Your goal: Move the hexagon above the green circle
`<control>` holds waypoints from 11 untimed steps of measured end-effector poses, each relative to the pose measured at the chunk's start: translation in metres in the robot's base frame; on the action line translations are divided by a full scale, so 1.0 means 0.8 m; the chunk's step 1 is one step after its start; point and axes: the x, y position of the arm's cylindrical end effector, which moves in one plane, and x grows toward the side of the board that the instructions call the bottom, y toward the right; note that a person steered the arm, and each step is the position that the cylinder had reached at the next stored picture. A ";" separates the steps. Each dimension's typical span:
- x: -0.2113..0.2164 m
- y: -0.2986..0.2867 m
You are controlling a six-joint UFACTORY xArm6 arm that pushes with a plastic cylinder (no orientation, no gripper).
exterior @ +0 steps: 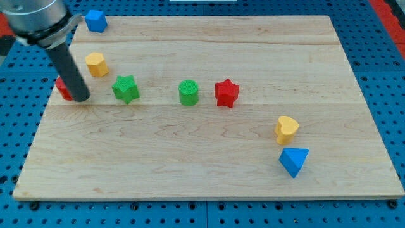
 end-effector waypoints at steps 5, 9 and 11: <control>-0.123 -0.002; -0.172 0.129; -0.114 0.194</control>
